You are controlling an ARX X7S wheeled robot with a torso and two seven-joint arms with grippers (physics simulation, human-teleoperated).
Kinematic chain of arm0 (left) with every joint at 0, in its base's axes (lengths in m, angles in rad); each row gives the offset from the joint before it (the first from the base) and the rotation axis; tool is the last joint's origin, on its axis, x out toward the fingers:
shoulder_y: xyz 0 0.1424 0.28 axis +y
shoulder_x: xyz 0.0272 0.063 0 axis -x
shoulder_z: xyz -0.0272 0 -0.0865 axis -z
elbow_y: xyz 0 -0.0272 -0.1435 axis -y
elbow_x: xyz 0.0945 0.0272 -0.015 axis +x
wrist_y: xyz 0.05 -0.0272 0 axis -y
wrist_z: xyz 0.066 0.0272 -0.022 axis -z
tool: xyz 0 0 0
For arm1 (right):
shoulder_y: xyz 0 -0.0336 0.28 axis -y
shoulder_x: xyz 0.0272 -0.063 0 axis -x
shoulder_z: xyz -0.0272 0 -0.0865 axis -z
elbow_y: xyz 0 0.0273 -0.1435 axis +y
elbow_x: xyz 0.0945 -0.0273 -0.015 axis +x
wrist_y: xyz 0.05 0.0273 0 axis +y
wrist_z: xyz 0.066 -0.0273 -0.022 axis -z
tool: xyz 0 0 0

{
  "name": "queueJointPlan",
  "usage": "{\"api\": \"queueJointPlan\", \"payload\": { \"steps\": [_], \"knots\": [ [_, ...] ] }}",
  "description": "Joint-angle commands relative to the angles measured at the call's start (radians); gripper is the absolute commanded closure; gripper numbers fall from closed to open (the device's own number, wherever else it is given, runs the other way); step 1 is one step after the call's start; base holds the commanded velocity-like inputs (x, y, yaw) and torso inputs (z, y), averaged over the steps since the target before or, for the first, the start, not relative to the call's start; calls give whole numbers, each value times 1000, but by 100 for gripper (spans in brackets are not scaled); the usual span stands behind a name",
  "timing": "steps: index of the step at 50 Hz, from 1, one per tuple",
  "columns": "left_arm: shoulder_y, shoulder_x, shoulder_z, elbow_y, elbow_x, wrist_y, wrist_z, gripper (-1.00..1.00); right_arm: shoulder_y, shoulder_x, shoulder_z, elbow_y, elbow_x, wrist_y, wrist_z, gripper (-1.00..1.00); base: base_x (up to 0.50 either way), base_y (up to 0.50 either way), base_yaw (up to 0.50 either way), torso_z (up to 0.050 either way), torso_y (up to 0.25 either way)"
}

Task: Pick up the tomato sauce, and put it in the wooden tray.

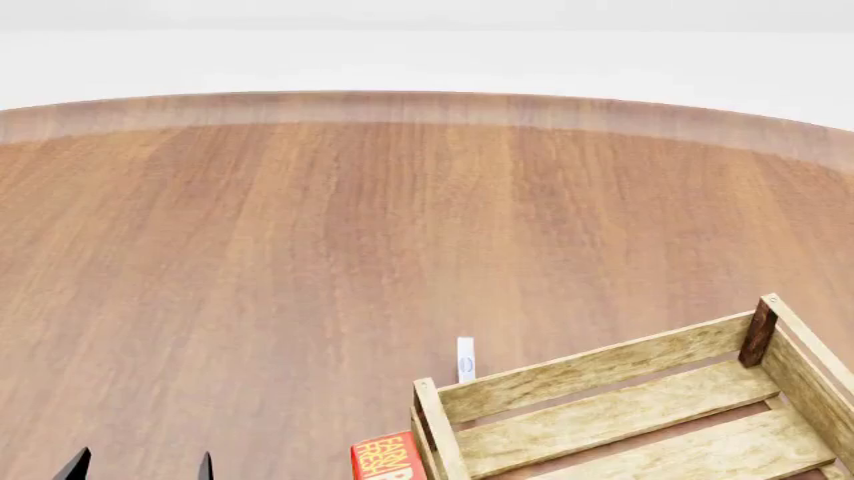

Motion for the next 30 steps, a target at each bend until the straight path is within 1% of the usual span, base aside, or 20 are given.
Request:
{"api": "queueJointPlan", "payload": {
  "steps": [1, 12, 17, 20, 25, 30],
  "knots": [
    [-2, -3, 2, -2, -3, 2, -1, -100, -6, 10, 19, -82, -52, 32, 24, 100, 0, 0, 0, 0, 0],
    [-2, -4, 5, -3, -4, 3, -4, -100, -10, 31, 63, -193, -33, 71, 38, 100, 0, 0, 0, 0, 0],
    [-3, -4, 6, -3, -5, 3, -5, -100, 23, 38, 66, -218, 22, 122, 15, 100, 0, 0, 0, 0, 0],
    [-4, -4, 8, 1, -4, -2, -8, -100, 27, 38, 67, -230, 21, 128, 16, 100, 0, 0, 0, 0, 0],
    [-2, -6, 9, 6, -6, -3, -9, -100, 69, 40, 83, -247, 69, 187, 4, 100, 0, 0, 0, 0, 0],
    [-3, -6, 10, 0, -6, 1, -9, -100, 90, 37, 87, -264, 75, 224, 2, 100, 0, 0, 0, 0, 0]
  ]
}}
